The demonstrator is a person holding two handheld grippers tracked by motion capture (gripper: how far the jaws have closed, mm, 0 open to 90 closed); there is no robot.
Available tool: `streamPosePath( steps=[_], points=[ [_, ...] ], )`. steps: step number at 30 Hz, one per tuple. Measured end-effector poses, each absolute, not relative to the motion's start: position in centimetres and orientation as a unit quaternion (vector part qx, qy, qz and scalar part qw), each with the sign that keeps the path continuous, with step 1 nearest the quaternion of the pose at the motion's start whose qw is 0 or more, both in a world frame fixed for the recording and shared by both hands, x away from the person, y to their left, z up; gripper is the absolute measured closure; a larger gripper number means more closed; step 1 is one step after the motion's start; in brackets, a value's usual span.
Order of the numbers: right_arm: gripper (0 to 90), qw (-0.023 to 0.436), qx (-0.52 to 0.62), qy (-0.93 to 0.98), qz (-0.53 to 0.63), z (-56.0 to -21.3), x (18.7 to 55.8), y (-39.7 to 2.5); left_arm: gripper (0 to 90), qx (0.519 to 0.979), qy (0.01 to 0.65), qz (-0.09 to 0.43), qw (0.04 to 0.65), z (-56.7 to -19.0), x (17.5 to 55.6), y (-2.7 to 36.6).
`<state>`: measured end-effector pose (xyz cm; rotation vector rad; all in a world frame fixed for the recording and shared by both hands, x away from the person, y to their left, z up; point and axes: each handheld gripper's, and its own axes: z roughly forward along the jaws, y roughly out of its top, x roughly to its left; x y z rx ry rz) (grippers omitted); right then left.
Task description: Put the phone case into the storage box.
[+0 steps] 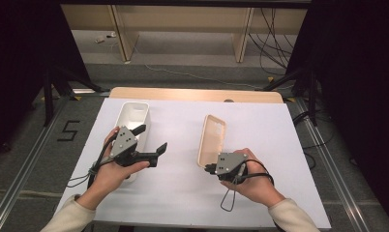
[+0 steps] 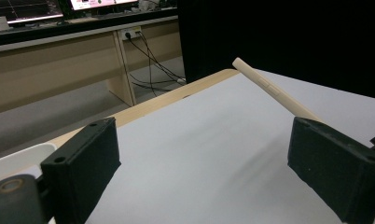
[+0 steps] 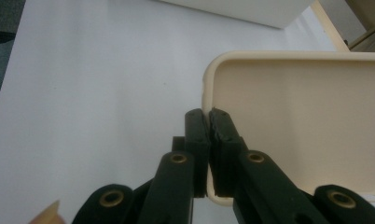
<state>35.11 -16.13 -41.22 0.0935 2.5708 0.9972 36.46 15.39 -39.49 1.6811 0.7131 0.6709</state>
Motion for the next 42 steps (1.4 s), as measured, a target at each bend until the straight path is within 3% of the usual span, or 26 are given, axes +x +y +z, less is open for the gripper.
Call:
streamPosePath(
  steps=[42],
  points=[
    [87.7,0.193,0.02,0.913,0.359,-40.9,35.2,-15.0,12.1,0.775,0.299,0.221,0.511,-36.9,40.9,9.4]
  ],
)
